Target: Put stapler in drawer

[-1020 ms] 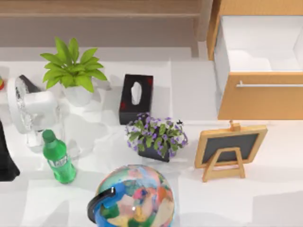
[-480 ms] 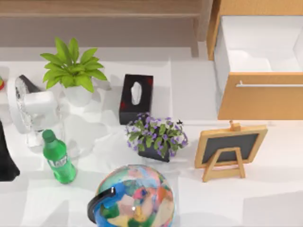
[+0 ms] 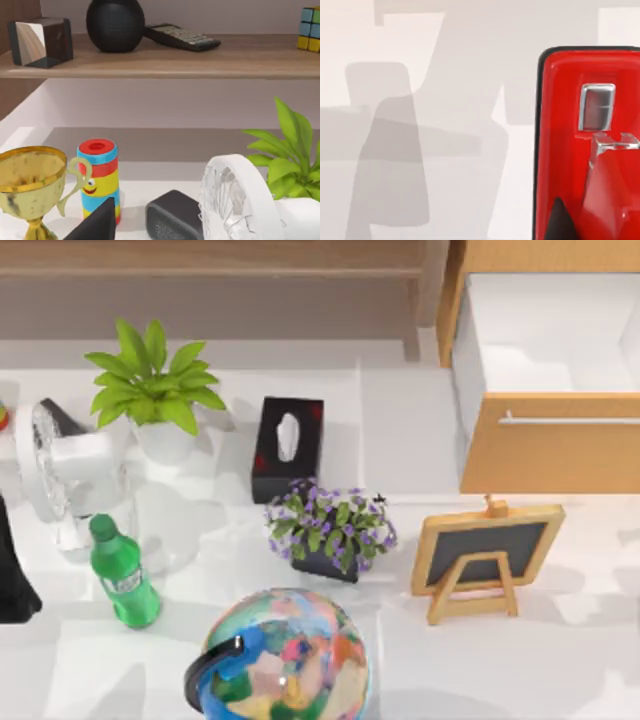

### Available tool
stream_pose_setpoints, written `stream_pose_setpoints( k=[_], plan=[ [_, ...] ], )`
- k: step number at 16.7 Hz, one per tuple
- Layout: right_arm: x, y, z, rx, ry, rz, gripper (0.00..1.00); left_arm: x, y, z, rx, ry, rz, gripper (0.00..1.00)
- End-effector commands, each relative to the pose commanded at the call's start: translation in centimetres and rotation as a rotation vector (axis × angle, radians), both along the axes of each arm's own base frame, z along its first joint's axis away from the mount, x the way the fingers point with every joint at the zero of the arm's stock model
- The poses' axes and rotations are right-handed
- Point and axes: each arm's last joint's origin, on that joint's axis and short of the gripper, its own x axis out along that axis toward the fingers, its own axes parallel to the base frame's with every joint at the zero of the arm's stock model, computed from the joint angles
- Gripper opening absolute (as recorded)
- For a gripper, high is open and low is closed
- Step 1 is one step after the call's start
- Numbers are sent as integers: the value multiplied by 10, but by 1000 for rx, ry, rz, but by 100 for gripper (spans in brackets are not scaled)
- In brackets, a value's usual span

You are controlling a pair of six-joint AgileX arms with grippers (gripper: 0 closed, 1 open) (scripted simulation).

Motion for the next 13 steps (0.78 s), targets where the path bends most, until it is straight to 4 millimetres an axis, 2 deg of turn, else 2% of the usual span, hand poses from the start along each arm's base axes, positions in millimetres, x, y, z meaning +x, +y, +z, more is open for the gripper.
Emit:
stream_pose_setpoints(
  k=[4,7,10,13],
  plan=[
    [54,4,45,0,-96,-10,0,0,0,0,0,0,0,100],
    [95,15,66,20,-136,-9,0,0,0,0,0,0,0,100],
    [134,35,73,52,-152,-5,0,0,0,0,0,0,0,100],
    [169,58,61,85,-124,-7,0,0,0,0,0,0,0,100]
  ],
)
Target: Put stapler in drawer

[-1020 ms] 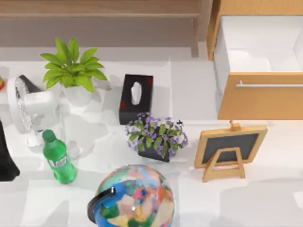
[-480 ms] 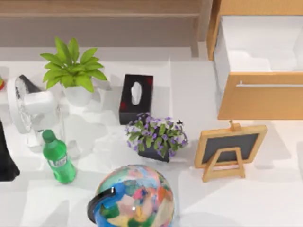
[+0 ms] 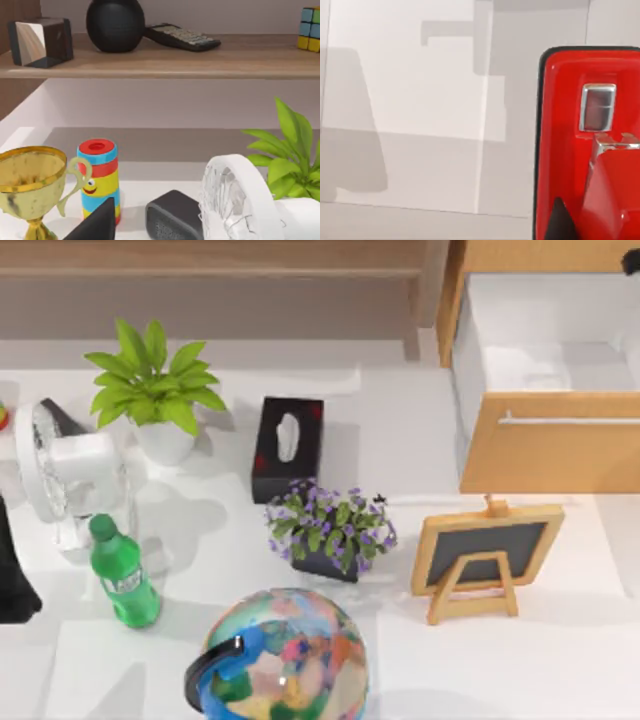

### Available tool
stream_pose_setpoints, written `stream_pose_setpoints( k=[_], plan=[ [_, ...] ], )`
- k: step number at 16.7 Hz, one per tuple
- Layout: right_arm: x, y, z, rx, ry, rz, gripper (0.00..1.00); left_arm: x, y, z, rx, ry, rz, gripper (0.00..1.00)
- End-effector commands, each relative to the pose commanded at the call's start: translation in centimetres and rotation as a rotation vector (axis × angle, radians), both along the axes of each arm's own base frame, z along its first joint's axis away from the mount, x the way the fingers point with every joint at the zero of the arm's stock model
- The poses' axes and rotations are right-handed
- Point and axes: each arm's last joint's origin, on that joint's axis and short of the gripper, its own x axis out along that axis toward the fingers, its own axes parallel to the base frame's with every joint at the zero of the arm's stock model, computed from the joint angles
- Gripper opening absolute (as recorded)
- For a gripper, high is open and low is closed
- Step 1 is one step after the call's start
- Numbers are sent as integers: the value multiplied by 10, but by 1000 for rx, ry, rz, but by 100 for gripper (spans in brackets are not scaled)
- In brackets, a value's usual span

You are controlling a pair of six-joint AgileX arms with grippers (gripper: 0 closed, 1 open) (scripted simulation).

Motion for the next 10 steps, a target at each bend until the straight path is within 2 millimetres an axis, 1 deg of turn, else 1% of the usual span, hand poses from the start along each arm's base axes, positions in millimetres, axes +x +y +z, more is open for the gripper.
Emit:
stream_pose_setpoints(
  k=[3,5,8,10],
  plan=[
    [27,25,-33,22,85,-4,0,0,0,0,0,0,0,100],
    [39,38,-58,26,149,-15,0,0,0,0,0,0,0,100],
    [50,50,-92,18,236,-43,0,0,0,0,0,0,0,100],
    [52,54,-108,9,283,-63,0,0,0,0,0,0,0,100]
  ],
)
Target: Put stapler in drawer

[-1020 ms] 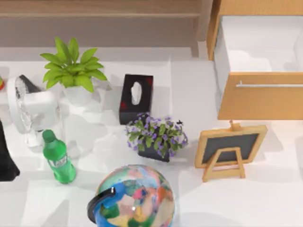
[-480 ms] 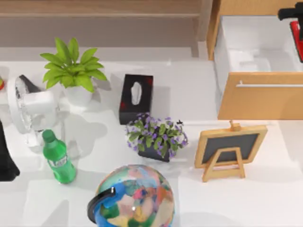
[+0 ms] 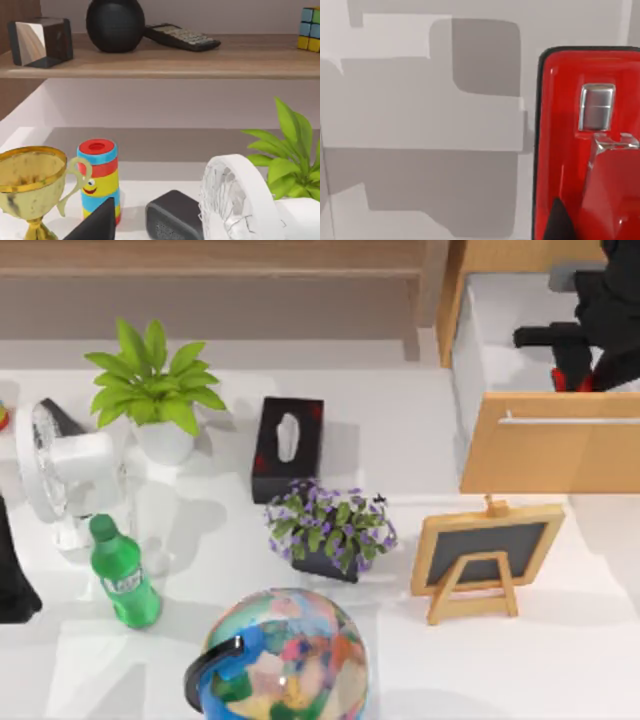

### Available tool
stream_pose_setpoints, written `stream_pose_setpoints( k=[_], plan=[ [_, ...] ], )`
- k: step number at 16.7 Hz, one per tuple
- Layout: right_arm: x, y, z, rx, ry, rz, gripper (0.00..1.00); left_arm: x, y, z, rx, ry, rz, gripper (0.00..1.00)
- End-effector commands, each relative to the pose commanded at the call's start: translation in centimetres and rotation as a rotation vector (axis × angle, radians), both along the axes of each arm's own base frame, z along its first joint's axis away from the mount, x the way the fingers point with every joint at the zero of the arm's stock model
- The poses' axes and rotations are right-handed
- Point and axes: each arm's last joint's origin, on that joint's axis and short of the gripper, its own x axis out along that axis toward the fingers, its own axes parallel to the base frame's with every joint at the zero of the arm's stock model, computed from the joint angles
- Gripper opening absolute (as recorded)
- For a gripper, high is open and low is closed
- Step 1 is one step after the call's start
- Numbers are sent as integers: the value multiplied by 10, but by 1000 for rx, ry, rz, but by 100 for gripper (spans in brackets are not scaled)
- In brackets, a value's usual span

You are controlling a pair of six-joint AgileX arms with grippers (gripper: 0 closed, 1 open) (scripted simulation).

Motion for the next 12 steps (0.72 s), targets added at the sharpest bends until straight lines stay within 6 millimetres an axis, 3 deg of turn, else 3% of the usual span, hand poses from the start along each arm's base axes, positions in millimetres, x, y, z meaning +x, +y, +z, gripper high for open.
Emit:
stream_pose_setpoints(
  k=[3,12],
  plan=[
    [0,2,-12,-10,42,-15,0,0,0,0,0,0,0,100],
    [1,1,-19,-9,41,-17,0,0,0,0,0,0,0,100]
  ],
)
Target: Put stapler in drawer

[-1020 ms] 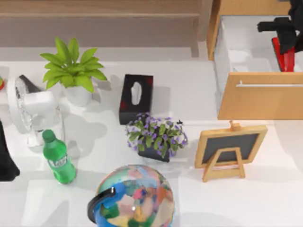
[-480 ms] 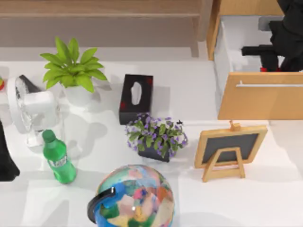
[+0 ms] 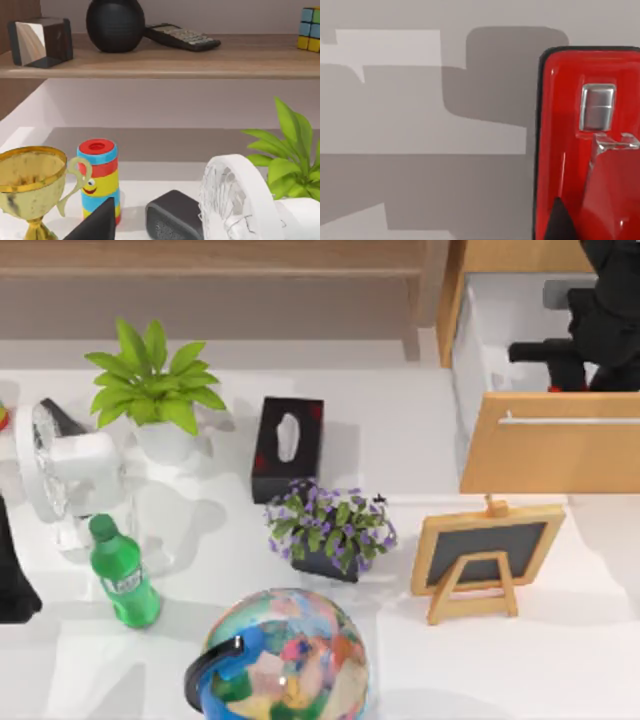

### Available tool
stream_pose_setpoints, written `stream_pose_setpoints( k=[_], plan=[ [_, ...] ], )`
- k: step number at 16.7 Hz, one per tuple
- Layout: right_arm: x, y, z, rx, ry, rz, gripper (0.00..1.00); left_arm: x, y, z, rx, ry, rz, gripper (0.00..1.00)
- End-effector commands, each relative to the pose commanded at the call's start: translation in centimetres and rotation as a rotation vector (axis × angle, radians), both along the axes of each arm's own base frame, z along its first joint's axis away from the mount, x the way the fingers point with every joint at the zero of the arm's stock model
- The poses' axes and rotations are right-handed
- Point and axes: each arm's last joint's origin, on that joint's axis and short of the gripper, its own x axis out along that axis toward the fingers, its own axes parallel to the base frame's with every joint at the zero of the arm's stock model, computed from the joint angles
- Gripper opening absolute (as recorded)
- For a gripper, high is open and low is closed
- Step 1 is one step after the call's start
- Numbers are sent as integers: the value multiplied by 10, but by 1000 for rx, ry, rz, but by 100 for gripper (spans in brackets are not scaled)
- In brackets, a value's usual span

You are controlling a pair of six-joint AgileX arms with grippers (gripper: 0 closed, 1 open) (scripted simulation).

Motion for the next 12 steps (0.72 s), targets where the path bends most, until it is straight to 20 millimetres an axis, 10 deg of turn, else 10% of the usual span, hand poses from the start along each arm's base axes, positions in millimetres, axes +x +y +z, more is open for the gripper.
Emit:
stream_pose_setpoints(
  k=[5,12],
  plan=[
    [0,1,-3,-1,2,2,0,0,0,0,0,0,0,100],
    [0,1,-3,-1,2,2,53,0,0,0,0,0,0,100]
  ],
)
